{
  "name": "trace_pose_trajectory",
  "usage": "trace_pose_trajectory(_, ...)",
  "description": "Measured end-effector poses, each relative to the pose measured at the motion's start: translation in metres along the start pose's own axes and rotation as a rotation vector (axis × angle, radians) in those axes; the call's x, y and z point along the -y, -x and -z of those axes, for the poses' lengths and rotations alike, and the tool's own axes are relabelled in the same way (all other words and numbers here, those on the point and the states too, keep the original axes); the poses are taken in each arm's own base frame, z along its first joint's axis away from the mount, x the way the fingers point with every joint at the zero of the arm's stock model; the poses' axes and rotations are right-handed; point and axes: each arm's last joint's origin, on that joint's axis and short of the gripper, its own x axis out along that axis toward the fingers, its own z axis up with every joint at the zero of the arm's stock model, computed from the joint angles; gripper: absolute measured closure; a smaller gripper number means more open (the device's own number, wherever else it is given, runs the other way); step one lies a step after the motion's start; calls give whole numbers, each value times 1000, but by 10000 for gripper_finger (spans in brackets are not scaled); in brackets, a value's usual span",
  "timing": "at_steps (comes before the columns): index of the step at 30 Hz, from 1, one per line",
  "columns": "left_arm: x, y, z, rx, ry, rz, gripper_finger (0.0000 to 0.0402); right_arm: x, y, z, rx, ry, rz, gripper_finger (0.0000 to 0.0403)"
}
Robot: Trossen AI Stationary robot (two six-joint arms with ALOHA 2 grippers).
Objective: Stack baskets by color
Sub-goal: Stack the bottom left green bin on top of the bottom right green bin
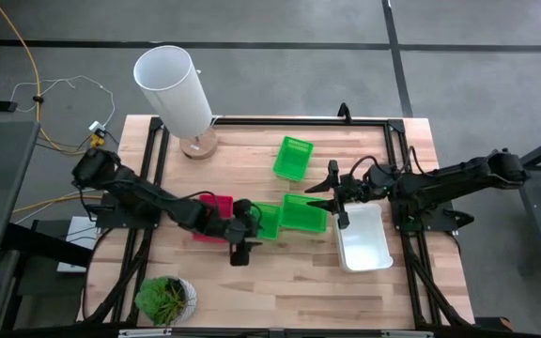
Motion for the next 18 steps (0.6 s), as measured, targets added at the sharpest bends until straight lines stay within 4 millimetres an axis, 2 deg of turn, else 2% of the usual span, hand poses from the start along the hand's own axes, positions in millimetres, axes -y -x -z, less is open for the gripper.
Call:
trace_pose_trajectory(3,-8,-9,7,-62,26,-43,190,0,0,1,-9,0,0,265)
trace_pose_trajectory(9,-10,-33,19,-134,-22,-34,190,0,0,2,-24,1,0,265)
trace_pose_trajectory(18,-19,-43,26,-201,-2,4,193,0,0,3,-34,0,0,265)
